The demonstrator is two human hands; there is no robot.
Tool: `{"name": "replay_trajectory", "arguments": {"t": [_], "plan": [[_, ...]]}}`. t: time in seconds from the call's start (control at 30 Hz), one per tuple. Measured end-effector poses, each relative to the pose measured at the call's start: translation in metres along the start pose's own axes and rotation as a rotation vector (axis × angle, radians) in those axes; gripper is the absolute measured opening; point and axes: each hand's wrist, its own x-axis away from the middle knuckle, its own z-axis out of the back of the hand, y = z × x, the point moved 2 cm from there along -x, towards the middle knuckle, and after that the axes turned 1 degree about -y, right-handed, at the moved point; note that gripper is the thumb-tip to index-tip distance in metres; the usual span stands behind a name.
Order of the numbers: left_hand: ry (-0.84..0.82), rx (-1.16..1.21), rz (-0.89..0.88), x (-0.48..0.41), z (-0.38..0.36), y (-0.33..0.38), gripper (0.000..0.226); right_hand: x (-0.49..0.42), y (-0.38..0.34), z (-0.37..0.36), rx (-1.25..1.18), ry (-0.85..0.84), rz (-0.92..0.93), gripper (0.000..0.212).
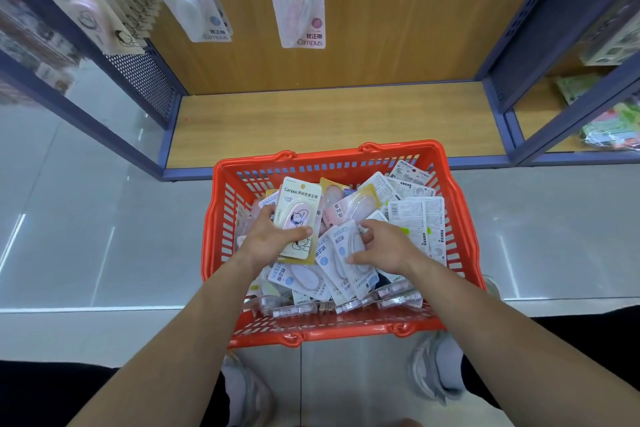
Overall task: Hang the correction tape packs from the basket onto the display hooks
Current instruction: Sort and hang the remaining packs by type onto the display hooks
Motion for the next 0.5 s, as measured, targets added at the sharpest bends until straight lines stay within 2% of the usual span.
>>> {"name": "replay_trajectory", "arguments": {"t": [0.17, 0.33, 0.4, 0.47, 0.5], "plan": [[-0.006, -0.014, -0.003, 0.000, 0.008, -0.005, 0.069, -0.003, 0.001, -0.020, 0.166, 0.061, 0.014, 0.067], [0.018, 0.001, -0.015, 0.010, 0.023, -0.008, 0.064, -0.001, -0.001, -0.035, 0.095, 0.050, 0.041, 0.071], [0.018, 0.005, -0.001, 0.012, 0.028, -0.011, 0.064, -0.002, -0.002, -0.037, 0.093, 0.048, 0.047, 0.059], [0.026, 0.017, 0.028, 0.015, 0.035, -0.012, 0.075, -0.004, -0.001, -0.038, 0.067, 0.044, 0.071, 0.040], [0.032, 0.026, 0.037, 0.015, 0.037, -0.012, 0.077, -0.003, -0.001, -0.038, 0.042, 0.041, 0.078, 0.038]]}}
